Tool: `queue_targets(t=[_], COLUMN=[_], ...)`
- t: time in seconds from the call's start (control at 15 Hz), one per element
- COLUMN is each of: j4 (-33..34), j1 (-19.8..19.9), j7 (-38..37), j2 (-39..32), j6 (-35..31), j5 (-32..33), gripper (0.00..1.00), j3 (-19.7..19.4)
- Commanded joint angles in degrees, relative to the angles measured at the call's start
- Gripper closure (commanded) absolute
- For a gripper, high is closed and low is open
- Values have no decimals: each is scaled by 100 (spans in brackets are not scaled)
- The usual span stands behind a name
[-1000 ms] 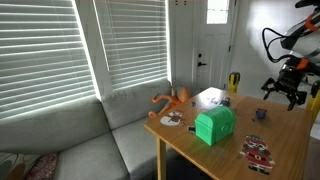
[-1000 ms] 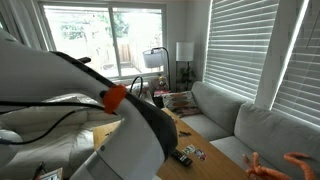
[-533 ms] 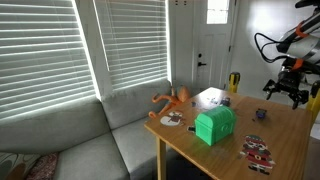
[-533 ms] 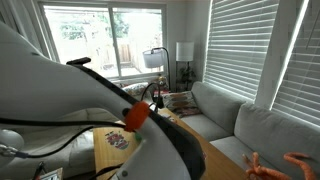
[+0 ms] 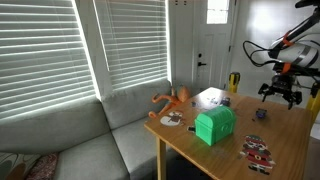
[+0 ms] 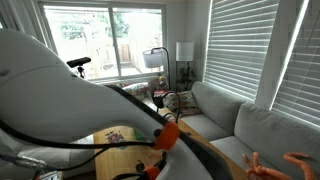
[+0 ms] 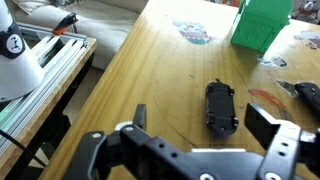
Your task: Turn the blue toy over
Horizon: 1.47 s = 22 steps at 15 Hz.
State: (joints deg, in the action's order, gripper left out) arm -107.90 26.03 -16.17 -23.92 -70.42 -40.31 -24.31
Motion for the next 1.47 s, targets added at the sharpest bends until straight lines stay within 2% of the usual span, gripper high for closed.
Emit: queue_targets(t=[0.0, 0.6, 0.87, 1.2, 1.27, 1.4], j4=[346, 374, 334, 294, 279, 252], j1=[70, -169, -268, -340, -351, -368], j7=[-266, -703, -831, -908, -921, -927], j2=[-293, -263, -234, -251, -250, -238], j6=[136, -337, -545, -635, -672, -703], j5=[-330, -275, -259, -213, -200, -166], gripper=[0, 0, 9, 7, 8, 16], j3=[86, 101, 153, 191, 200, 211])
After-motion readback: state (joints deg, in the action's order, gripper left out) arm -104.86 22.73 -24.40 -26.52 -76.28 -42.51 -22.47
